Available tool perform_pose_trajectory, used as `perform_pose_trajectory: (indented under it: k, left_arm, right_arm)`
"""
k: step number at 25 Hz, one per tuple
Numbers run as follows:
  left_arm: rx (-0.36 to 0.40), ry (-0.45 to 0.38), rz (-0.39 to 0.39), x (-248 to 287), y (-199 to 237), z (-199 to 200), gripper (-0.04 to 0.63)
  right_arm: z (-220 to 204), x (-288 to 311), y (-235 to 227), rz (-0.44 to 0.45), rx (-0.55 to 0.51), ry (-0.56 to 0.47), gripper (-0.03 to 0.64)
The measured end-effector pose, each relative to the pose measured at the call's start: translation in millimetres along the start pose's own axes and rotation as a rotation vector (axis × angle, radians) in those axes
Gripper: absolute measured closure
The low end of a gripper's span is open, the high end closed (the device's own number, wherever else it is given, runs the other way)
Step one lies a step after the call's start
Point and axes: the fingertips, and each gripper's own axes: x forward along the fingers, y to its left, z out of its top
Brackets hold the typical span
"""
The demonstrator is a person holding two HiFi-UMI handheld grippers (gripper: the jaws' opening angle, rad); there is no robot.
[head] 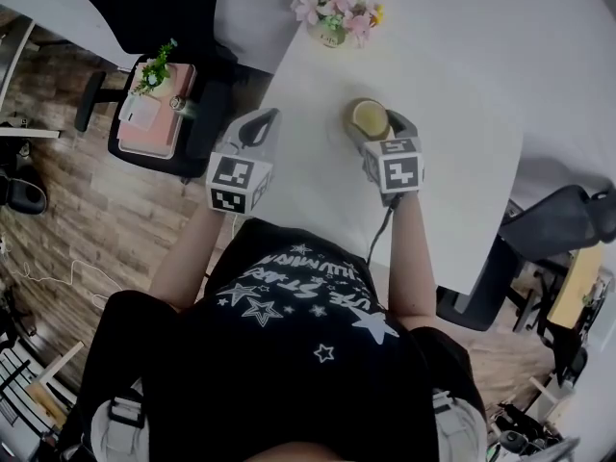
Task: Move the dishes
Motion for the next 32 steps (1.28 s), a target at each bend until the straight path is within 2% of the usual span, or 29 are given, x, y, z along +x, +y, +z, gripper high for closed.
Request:
perform_pose_trajectory:
  k: [7,15,22,32]
  left_arm:
    - [-0.002,-0.020,0.057,-6,12,4,0.584]
    - [-0.013,-0.020,0.087,-3,32,2,0.584]
    - [-0.034,0.002,0.089,6,50,-5,0.584]
    - [-0.051,0.040,0.058,29,53,-13,0.584]
  right_arm:
    - [37,2,4,0.043,-0.055,-0.063,0.265]
    - [74,36,11,0.068,-0.101,-0.100,0.265]
    - [79,76,13,0.078,-0.123,-0.063,0.265]
    - [65,112,12,0.122,-0.171,0.037,0.265]
